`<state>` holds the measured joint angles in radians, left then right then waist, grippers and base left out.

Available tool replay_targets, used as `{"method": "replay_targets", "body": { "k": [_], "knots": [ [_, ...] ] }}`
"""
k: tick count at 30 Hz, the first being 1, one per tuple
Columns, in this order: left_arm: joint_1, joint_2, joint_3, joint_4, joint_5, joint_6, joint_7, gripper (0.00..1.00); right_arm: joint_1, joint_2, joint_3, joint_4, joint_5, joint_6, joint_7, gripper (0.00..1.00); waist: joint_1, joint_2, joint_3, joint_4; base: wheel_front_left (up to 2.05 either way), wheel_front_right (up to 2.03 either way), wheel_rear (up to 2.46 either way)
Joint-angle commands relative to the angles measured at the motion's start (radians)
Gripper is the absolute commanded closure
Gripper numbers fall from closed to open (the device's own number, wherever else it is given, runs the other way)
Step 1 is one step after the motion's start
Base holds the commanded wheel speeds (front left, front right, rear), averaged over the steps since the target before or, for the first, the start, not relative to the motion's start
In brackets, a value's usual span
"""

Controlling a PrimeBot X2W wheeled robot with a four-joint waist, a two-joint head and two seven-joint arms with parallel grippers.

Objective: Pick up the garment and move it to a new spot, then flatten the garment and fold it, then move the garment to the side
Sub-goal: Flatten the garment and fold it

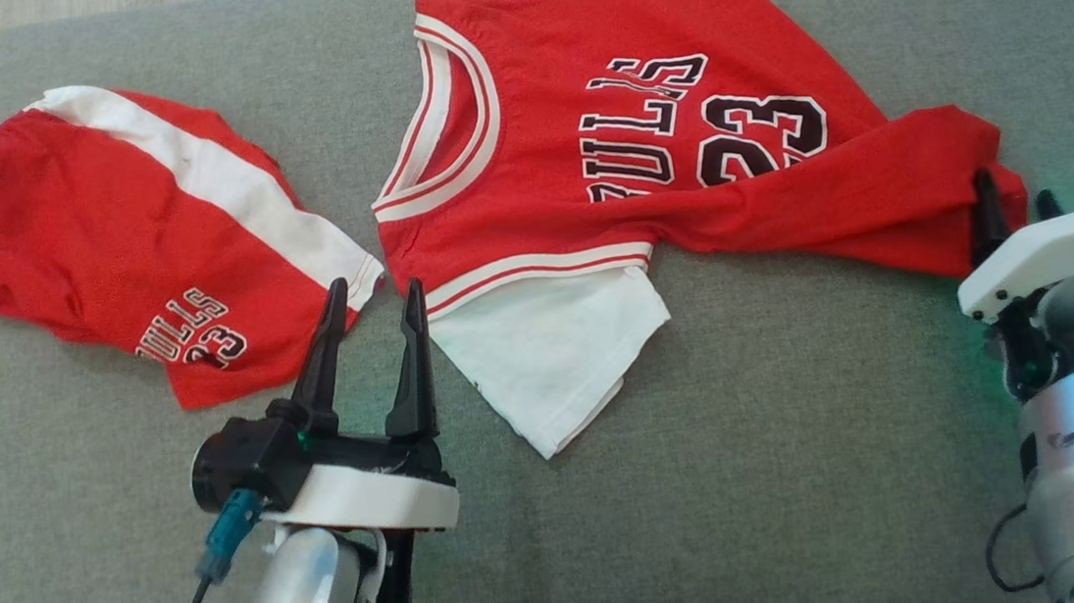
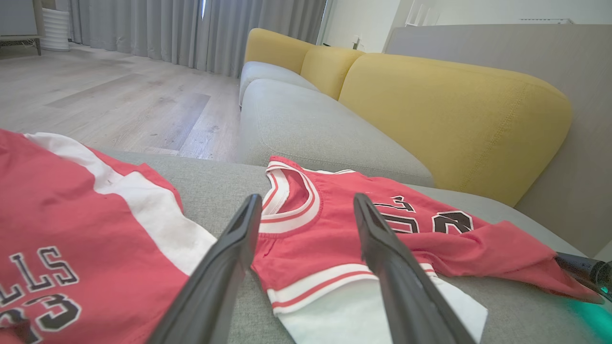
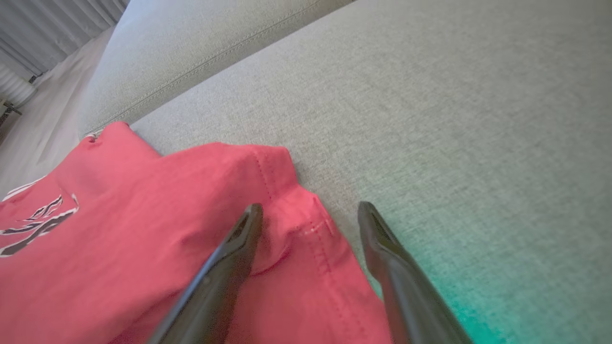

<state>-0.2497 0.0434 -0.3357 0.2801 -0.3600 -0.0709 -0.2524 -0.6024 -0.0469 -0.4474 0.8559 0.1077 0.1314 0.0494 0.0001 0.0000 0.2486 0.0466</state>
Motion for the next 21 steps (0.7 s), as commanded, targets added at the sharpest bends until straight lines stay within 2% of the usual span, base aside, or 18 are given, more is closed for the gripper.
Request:
{"method": "replay_targets", "body": {
  "k": [1, 3, 4, 8, 14, 16, 21],
  "knots": [
    [-0.039, 0.007, 0.022, -0.027, 0.000, 0.002, -0.009, 0.00, -0.045, -0.003, 0.022, -0.002, -0.003, -0.001, -0.011, 0.08, -0.0001, 0.0000, 0.002, 0.000, 0.00, 0.00, 0.00],
    [-0.040, 0.007, 0.023, -0.026, 0.000, 0.003, -0.009, 0.00, -0.055, -0.003, 0.020, 0.019, -0.011, -0.001, -0.016, 0.85, -0.0001, 0.0000, 0.004, -0.001, 0.00, 0.00, 0.00],
    [-0.041, 0.007, 0.024, -0.025, -0.001, 0.004, -0.009, 0.00, -0.059, -0.003, 0.021, 0.029, -0.014, -0.001, -0.018, 1.00, -0.0001, 0.0000, 0.005, -0.001, 0.00, 0.00, 0.00],
    [-0.046, 0.007, 0.028, -0.023, -0.002, 0.005, -0.009, 0.00, -0.072, -0.003, 0.026, 0.059, -0.022, -0.001, -0.033, 1.00, -0.0001, 0.0000, 0.005, -0.007, 0.00, 0.00, 0.00],
    [-0.040, 0.007, 0.036, -0.018, -0.003, 0.008, -0.009, 0.00, -0.072, -0.006, 0.066, 0.041, -0.039, -0.001, -0.094, 1.00, -0.0001, 0.0000, -0.017, -0.026, 0.00, 0.00, 0.00],
    [-0.034, 0.007, 0.042, -0.018, -0.005, 0.009, -0.009, 0.00, -0.064, -0.008, 0.086, 0.016, -0.031, -0.001, -0.113, 1.00, -0.0001, 0.0000, -0.034, -0.037, 0.00, 0.00, 0.00],
    [-0.001, 0.007, 0.069, -0.021, -0.015, 0.014, -0.009, 0.00, 0.022, -0.009, 0.193, -0.150, 0.049, -0.001, -0.093, 1.00, -0.0001, 0.0000, -0.105, -0.088, 0.00, 0.00, 0.00]
  ]
}}
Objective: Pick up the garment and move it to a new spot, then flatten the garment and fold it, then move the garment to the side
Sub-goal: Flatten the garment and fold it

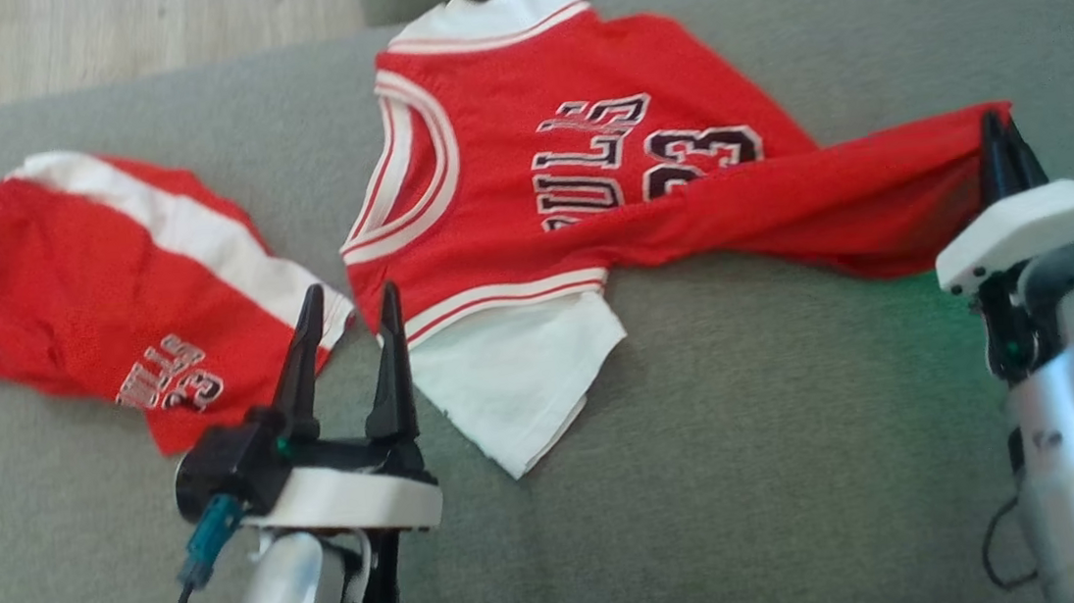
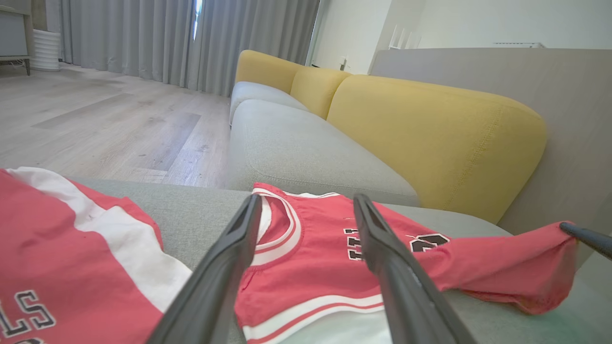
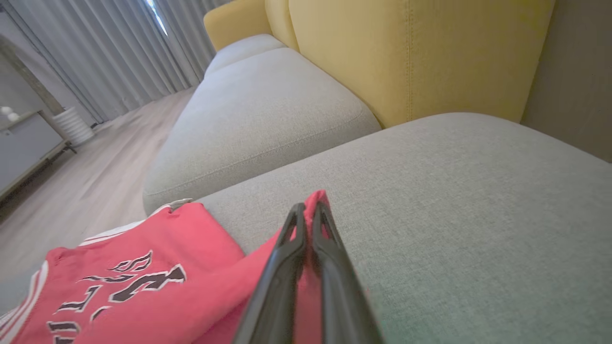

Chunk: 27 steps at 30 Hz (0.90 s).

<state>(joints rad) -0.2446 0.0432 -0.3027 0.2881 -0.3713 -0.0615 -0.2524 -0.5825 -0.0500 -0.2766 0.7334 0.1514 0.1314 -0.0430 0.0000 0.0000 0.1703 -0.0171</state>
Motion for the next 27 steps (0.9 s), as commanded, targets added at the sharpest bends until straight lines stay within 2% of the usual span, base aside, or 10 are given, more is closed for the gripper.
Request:
{"method": "replay_targets", "body": {
  "k": [1, 5, 9, 14, 15, 16, 19, 21, 27],
  "knots": [
    [0.001, 0.007, 0.038, -0.030, -0.006, 0.005, -0.009, 0.00, 0.030, -0.007, 0.039, -0.070, 0.025, -0.001, 0.017, 1.00, 0.0000, 0.0000, -0.038, -0.033, 0.00, 0.00, 0.00],
    [0.029, 0.007, 0.046, -0.037, -0.020, 0.013, -0.009, 0.00, 0.177, -0.010, 0.097, -0.258, 0.092, -0.001, 0.115, 1.00, 0.0000, 0.0000, -0.085, -0.066, 0.00, 0.00, 0.00],
    [0.049, 0.007, 0.044, -0.042, -0.030, 0.020, -0.009, 0.00, 0.336, -0.013, 0.108, -0.427, 0.116, -0.001, 0.229, 1.00, 0.0000, 0.0000, -0.114, -0.088, 0.00, 0.00, 0.00],
    [0.054, 0.007, 0.039, -0.042, -0.031, 0.023, -0.009, 0.00, 0.476, -0.010, 0.109, -0.554, 0.122, -0.001, 0.335, 1.00, 0.0000, 0.0000, -0.127, -0.094, 0.00, 0.00, 0.00],
    [0.054, 0.007, 0.038, -0.041, -0.030, 0.022, -0.009, 0.00, 0.493, -0.010, 0.105, -0.566, 0.115, -0.001, 0.348, 0.84, 0.0000, 0.0000, -0.130, -0.093, 0.00, 0.00, 0.00],
    [0.055, 0.007, 0.037, -0.040, -0.031, 0.022, -0.009, 0.00, 0.505, -0.009, 0.099, -0.577, 0.106, -0.001, 0.356, 0.00, 0.0000, 0.0000, -0.132, -0.091, 0.00, 0.00, 0.00],
    [0.055, 0.007, 0.035, -0.039, -0.031, 0.021, -0.009, 0.00, 0.518, -0.008, 0.094, -0.608, 0.067, -0.001, 0.352, 0.00, 0.0000, 0.0000, -0.135, -0.084, 0.00, 0.00, 0.00],
    [0.056, 0.007, 0.034, -0.039, -0.030, 0.020, -0.009, 0.00, 0.506, -0.007, 0.093, -0.637, 0.042, -0.001, 0.308, 0.00, 0.0000, 0.0000, -0.135, -0.079, 0.00, 0.00, 0.00],
    [0.054, 0.007, 0.029, -0.040, -0.024, 0.017, -0.009, 0.00, 0.455, -0.024, 0.210, -0.703, 0.010, -0.001, 0.057, 0.00, 0.0000, 0.0000, -0.126, -0.061, 0.00, 0.00, 0.00]
  ]
}}
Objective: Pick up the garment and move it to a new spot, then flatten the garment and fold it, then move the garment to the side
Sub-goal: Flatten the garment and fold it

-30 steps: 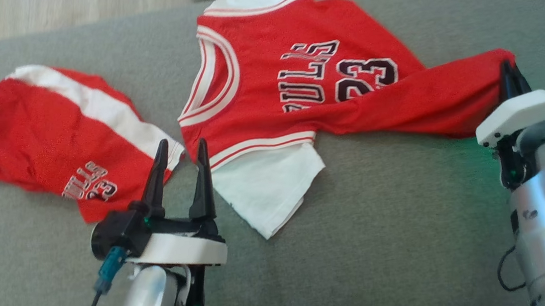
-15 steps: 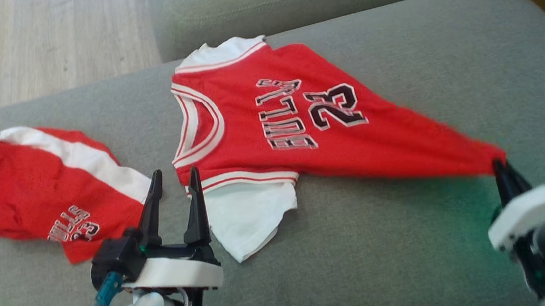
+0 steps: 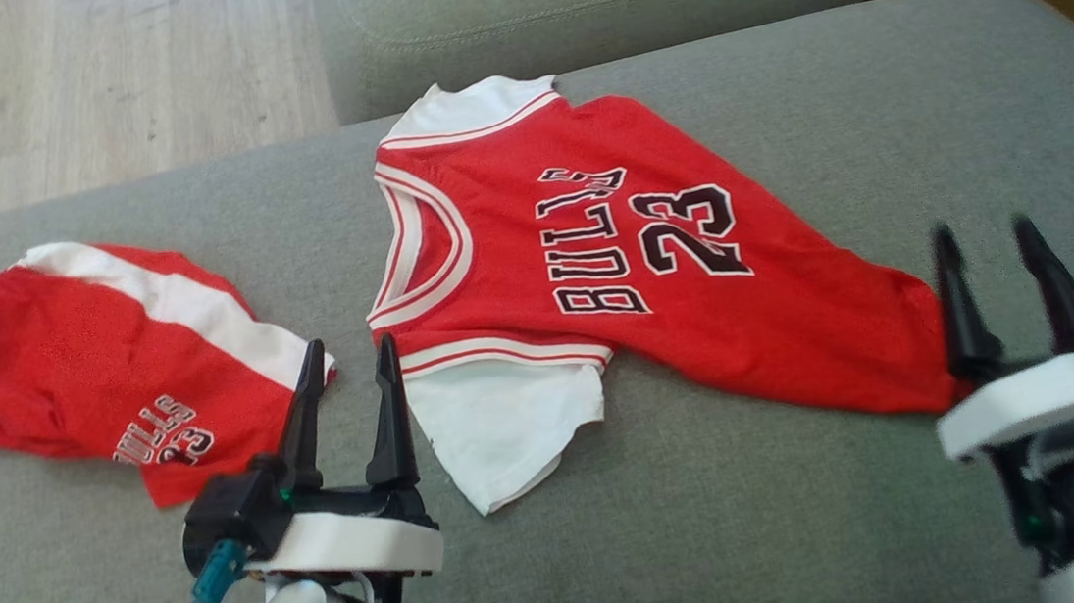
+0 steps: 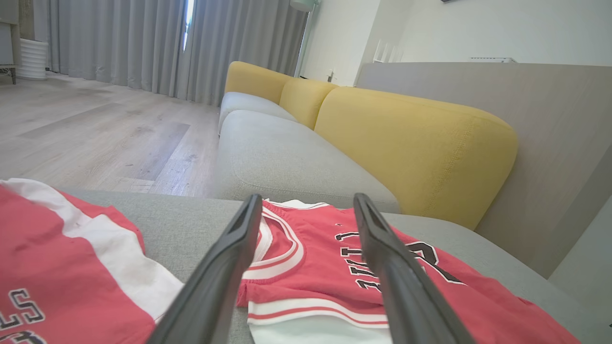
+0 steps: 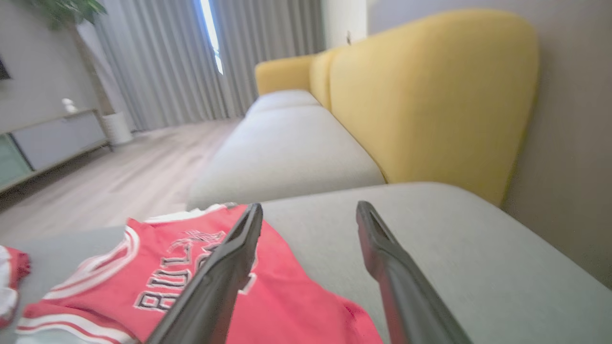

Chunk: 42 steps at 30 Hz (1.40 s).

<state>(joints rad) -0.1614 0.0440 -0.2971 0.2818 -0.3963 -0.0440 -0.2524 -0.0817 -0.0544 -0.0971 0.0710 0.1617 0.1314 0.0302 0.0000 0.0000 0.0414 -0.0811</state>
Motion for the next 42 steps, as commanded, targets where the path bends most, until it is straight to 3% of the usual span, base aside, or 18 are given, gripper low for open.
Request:
{"method": "replay_targets", "body": {
  "k": [1, 8, 18, 23, 35, 42],
  "knots": [
    [-0.030, 0.006, 0.024, -0.034, 0.002, -0.001, -0.009, 0.00, -0.049, -0.023, 0.053, -0.042, -0.001, -0.001, -0.056, 0.00, 0.0000, 0.0000, 0.005, 0.005, 0.00, 0.00, 0.00],
    [-0.031, 0.006, 0.030, -0.034, 0.011, -0.005, -0.009, 0.00, -0.014, -0.016, 0.158, 0.015, -0.011, -0.001, -0.245, 0.00, 0.0000, 0.0000, 0.030, 0.022, 0.00, 0.00, 0.00],
    [-0.037, 0.006, 0.033, -0.021, 0.013, -0.015, -0.009, 0.00, -0.021, 0.002, 0.160, 0.058, 0.001, -0.001, -0.288, 0.00, 0.0000, 0.0000, 0.052, 0.030, 0.00, 0.00, 0.00],
    [-0.047, 0.006, -0.014, 0.016, 0.001, -0.014, -0.009, 0.00, -0.028, 0.003, 0.142, 0.065, -0.003, -0.001, -0.291, 0.00, 0.0000, 0.0000, 0.047, 0.032, 0.00, 0.00, 0.00],
    [-0.085, 0.006, -0.175, 0.210, -0.085, 0.071, 0.184, 0.00, -0.025, 0.004, 0.136, 0.061, -0.003, -0.001, -0.292, 0.00, 0.0000, 0.0000, 0.057, 0.025, 0.00, 0.00, 0.00],
    [-0.110, 0.006, -0.211, 0.279, -0.114, 0.120, 0.263, 0.00, -0.033, 0.004, 0.146, 0.058, 0.007, -0.001, -0.292, 0.00, 0.0000, 0.0000, 0.083, 0.004, 0.00, 0.00, 0.00]
  ]
}}
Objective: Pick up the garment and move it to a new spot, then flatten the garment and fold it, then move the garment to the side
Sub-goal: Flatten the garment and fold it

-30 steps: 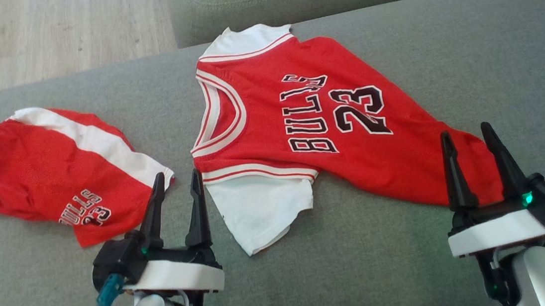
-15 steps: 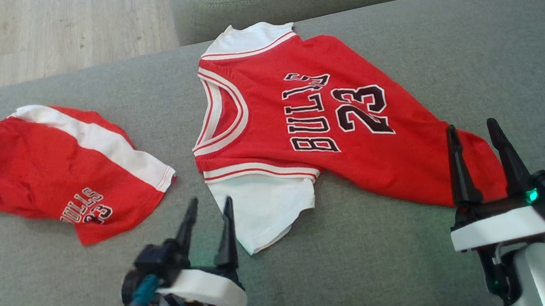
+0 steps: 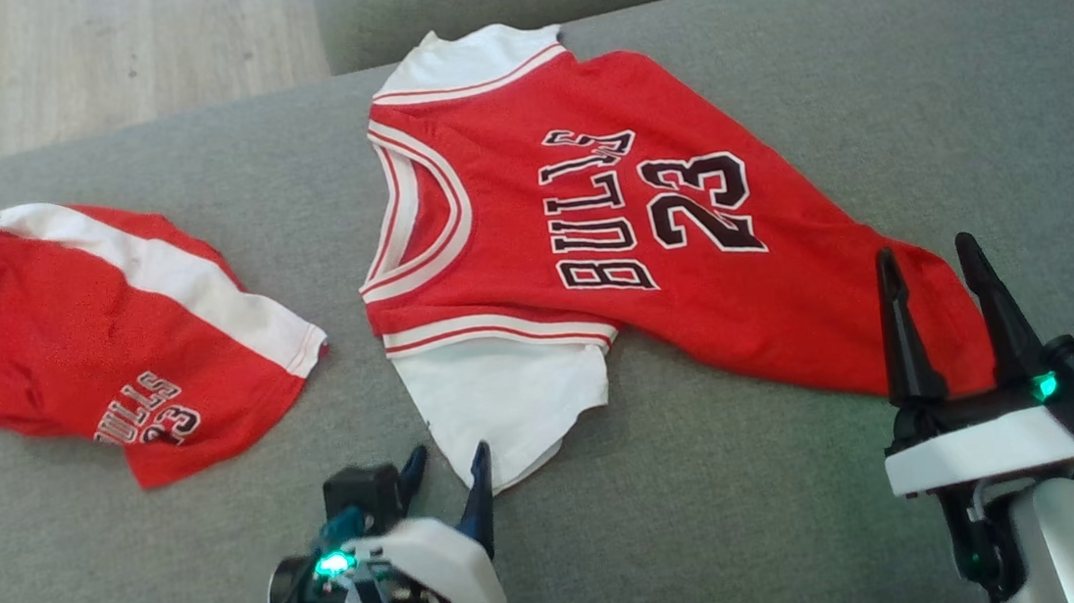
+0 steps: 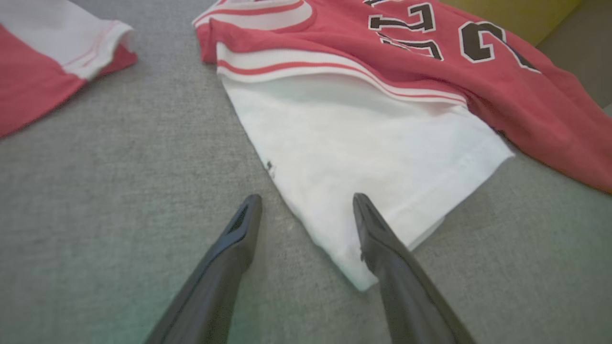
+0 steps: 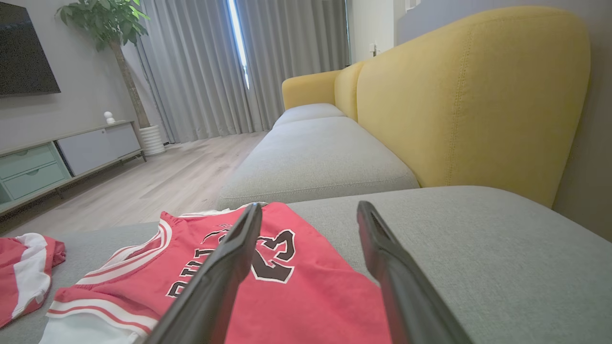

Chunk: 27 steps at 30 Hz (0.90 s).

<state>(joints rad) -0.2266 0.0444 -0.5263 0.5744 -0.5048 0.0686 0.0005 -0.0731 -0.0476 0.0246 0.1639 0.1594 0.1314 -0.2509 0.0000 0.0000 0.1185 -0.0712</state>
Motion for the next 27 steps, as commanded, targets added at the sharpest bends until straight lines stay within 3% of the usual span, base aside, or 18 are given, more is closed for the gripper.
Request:
{"method": "replay_targets", "body": {
  "k": [1, 8, 9, 10, 27],
  "knots": [
    [-0.049, 0.006, 0.013, -0.008, -0.008, 0.008, 0.016, 0.00, -0.043, -0.003, 0.025, -0.035, 0.011, -0.001, -0.011, 0.00, 0.0000, 0.0000, 0.011, -0.009, 0.00, 0.00, 0.00],
    [-0.063, 0.006, -0.032, 0.011, -0.046, -0.031, 0.074, 0.02, -0.052, -0.003, 0.016, -0.033, 0.016, -0.001, -0.011, 0.00, 0.0000, 0.0000, 0.029, -0.029, 0.00, 0.00, 0.00],
    [-0.064, 0.006, -0.036, 0.012, -0.049, -0.035, 0.079, 0.54, -0.054, -0.003, 0.014, -0.031, 0.016, -0.001, -0.011, 0.00, 0.0000, 0.0000, 0.029, -0.031, 0.00, 0.00, 0.00],
    [-0.065, 0.006, -0.038, 0.012, -0.051, -0.038, 0.080, 1.00, -0.055, -0.003, 0.012, -0.030, 0.015, -0.001, -0.011, 0.00, 0.0000, 0.0000, 0.029, -0.033, 0.00, 0.00, 0.00],
    [-0.034, 0.078, 0.118, -0.134, -0.103, 0.002, -0.175, 1.00, -0.023, -0.003, -0.049, 0.094, -0.011, -0.001, 0.007, 0.00, 0.0000, 0.0000, -0.025, 0.007, 0.00, 0.00, 0.00]
  ]
}}
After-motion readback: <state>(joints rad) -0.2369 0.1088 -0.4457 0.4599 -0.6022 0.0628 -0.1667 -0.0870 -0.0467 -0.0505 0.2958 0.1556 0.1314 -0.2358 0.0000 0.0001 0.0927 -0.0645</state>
